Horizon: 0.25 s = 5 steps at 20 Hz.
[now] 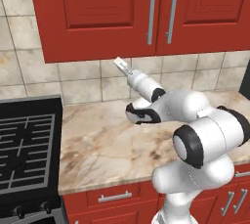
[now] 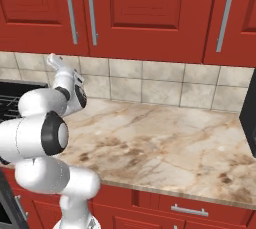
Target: Pick the bell pepper from the counter and place it in the cabinet. Then close the cabinet.
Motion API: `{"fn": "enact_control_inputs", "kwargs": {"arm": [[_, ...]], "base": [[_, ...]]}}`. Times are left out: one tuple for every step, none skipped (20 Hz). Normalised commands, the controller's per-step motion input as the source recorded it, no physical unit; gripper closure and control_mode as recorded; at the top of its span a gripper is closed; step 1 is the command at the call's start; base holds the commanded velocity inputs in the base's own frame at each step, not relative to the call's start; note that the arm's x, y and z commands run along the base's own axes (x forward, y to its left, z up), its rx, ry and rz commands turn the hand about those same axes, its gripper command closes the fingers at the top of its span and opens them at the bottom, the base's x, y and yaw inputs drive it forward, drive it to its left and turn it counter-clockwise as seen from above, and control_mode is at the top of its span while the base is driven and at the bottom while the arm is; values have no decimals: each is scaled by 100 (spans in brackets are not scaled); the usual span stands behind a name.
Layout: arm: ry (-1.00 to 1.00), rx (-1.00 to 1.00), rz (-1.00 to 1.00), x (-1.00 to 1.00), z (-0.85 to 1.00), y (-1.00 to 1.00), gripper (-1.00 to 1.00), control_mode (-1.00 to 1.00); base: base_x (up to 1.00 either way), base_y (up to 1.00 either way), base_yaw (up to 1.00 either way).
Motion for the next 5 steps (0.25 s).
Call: {"fn": "enact_control_inputs", "kwargs": {"arm": [[17, 0, 0, 0, 0, -40, -100, -100], [12, 0, 0, -16, 0, -40, -100, -100], [10, 0, 0, -31, 0, -39, -100, -100], [8, 0, 0, -36, 0, -35, -100, -100], [7, 0, 0, -44, 0, -33, -100, -100]], "base": [[0, 0, 0], [0, 0, 0], [0, 0, 0], [0, 0, 0], [0, 0, 0]]}}
